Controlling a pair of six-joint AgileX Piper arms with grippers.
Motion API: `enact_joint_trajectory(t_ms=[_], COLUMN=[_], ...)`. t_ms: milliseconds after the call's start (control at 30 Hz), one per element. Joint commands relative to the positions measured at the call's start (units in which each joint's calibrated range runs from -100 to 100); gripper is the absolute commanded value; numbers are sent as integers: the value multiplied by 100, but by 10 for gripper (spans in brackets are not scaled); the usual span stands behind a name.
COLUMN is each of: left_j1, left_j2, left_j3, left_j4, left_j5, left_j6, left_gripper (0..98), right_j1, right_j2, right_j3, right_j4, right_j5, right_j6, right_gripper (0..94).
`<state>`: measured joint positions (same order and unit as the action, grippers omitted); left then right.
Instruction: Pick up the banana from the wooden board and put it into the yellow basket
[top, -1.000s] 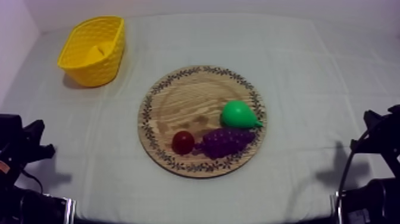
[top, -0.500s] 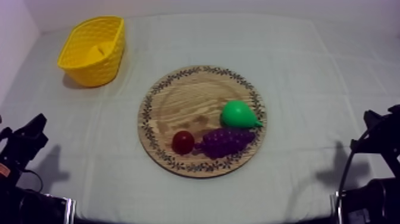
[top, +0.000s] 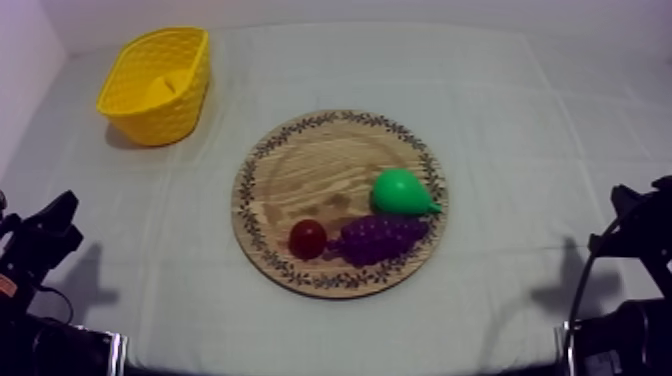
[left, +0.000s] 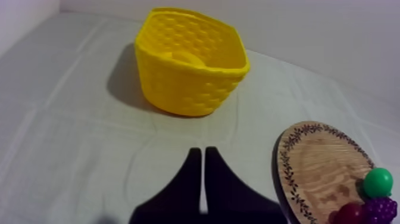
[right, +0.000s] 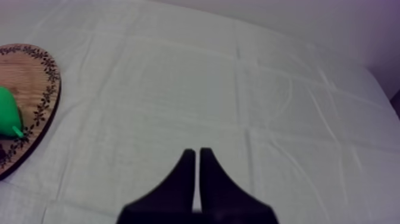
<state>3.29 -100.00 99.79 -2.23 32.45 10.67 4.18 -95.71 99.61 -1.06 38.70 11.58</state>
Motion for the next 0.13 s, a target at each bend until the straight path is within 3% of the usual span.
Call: enact_joint_trajectory(t_ms=[0,100], left_j1=[1,1], left_j2=[0,0], left_j3=[-2,-2], left_j4=[1,1], left_j5=[-4,-4], left_j6=[-1,-2], left_gripper=[1,1], right_j1=[3,3], right_j2=[-5,-5], right_j3=[5,5], right_j4=[1,1], right_j5=[1,1], right_j6=[0,-1], right_gripper=[4,4])
